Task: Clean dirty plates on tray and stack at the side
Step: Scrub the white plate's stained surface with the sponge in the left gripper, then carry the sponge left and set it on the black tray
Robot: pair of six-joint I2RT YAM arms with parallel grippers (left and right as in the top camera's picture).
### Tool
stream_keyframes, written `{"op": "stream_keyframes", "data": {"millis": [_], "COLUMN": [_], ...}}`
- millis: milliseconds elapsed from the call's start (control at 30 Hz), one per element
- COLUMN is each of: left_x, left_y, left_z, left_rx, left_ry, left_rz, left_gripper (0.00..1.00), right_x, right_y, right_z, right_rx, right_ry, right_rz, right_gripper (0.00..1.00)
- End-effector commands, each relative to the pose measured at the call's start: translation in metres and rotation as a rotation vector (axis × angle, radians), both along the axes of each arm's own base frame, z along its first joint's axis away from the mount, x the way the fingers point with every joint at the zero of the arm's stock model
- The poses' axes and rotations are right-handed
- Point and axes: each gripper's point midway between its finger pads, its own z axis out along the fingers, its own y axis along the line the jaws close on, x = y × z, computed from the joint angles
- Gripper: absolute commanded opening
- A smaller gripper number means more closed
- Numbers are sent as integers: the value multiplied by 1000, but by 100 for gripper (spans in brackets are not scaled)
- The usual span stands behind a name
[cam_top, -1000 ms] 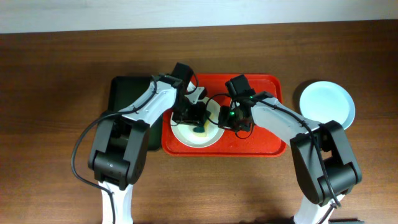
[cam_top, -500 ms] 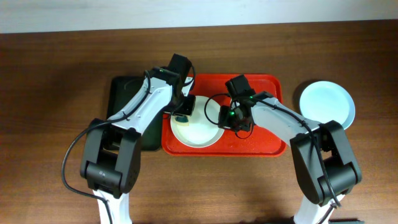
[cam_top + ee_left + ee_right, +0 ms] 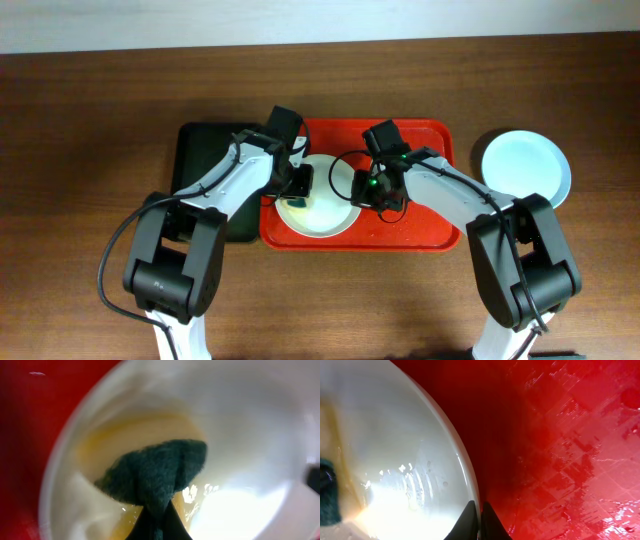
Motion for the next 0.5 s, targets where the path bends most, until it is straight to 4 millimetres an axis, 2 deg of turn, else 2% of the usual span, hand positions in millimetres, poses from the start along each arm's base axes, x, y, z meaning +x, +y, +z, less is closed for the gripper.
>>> {"op": "stream_keyframes", "data": {"millis": [0, 167, 267, 367, 467], "left_x": [-30, -44, -46, -32, -4], "left_y": [-43, -82, -90, -82, -49], "left_z": [-1, 18, 24, 33, 42], "left_rx": [-212, -394, -441, -446, -332], "left_ry": [119, 141, 140, 111, 36], "left_rz": [-61, -159, -188, -168, -87], "left_gripper": [0, 0, 0, 0, 0], "right_x": [-4, -4, -4, -5, -5], "right_y": [-1, -2, -2, -2, -2], "right_z": [-4, -4, -4, -5, -5], "right_rx": [-15, -16, -16, -18, -18], "right_ry": [8, 11, 11, 14, 15], "right_rz": [1, 1, 1, 1, 1], "right_gripper": [5, 5, 5, 5, 5]}}
